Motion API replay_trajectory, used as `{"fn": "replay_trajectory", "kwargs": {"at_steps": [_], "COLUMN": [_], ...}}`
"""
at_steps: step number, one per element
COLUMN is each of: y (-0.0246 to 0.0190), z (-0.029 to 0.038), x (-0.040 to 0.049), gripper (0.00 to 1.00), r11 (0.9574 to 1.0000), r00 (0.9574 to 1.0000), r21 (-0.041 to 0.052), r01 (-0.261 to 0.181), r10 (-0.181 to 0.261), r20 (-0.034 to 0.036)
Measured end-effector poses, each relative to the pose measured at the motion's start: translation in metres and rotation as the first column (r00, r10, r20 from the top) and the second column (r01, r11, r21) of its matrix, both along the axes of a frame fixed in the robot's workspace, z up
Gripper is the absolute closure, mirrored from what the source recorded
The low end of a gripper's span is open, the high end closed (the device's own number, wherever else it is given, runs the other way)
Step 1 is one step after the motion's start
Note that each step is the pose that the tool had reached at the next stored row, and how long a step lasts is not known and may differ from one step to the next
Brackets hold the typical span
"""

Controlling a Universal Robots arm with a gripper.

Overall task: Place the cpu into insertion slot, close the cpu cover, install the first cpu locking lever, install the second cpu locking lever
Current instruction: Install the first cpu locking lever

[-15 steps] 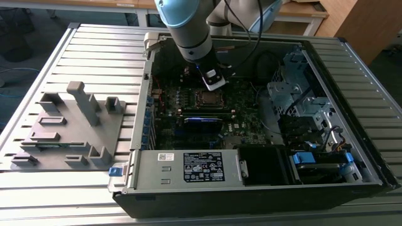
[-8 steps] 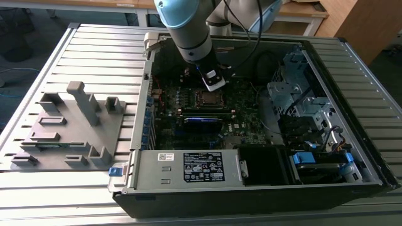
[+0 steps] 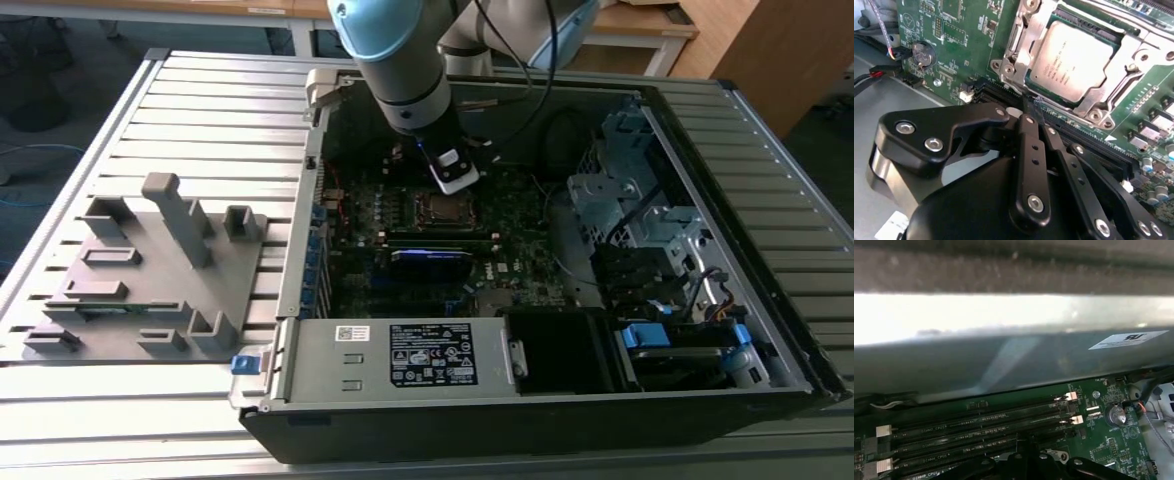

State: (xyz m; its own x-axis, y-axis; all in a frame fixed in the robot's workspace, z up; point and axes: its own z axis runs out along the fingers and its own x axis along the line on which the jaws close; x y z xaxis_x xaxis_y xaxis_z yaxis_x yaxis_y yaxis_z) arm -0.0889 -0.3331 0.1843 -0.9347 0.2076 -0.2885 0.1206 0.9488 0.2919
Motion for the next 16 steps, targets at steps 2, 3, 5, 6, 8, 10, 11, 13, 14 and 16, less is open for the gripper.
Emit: {"fn": "replay_trajectory", "kwargs": {"at_steps": [2, 3, 5, 6, 8, 10, 11, 13, 14, 16], "y": [-0.0001, -0.0001, -0.0001, -0.0001, 0.0, -0.0001, -0.0001, -0.0001, -0.0001, -0.0001], "z": [0.0035, 0.0054, 0.0085, 0.009, 0.009, 0.009, 0.0089, 0.0085, 0.0082, 0.0072], "x": [-0.0001, -0.0001, -0.0001, 0.0, 0.0, 0.0004, 0.0009, 0.0027, 0.0037, 0.0046], "gripper": [0.9, 0.9, 0.9, 0.9, 0.9, 0.9, 0.9, 0.9, 0.9, 0.9], "r11": [1.0, 1.0, 1.0, 1.0, 1.0, 1.0, 1.0, 1.0, 1.0, 1.0], "r00": [1.0, 1.0, 1.0, 1.0, 1.0, 1.0, 1.0, 1.0, 1.0, 1.0], "r21": [0.0001, 0.0003, 0.0002, 0.0003, 0.0007, 0.0005, 0.0005, 0.0005, 0.0005, 0.0005], "r01": [0.0, 0.0, 0.0, 0.0, 0.0, 0.0, 0.0, 0.0, 0.0, 0.0], "r10": [0.0, 0.0, 0.0, 0.0, 0.0, 0.0, 0.0, 0.0, 0.0, 0.0], "r20": [-0.0004, -0.0003, -0.0004, -0.0004, -0.0001, -0.0002, -0.0001, -0.0001, -0.0001, -0.0002]}}
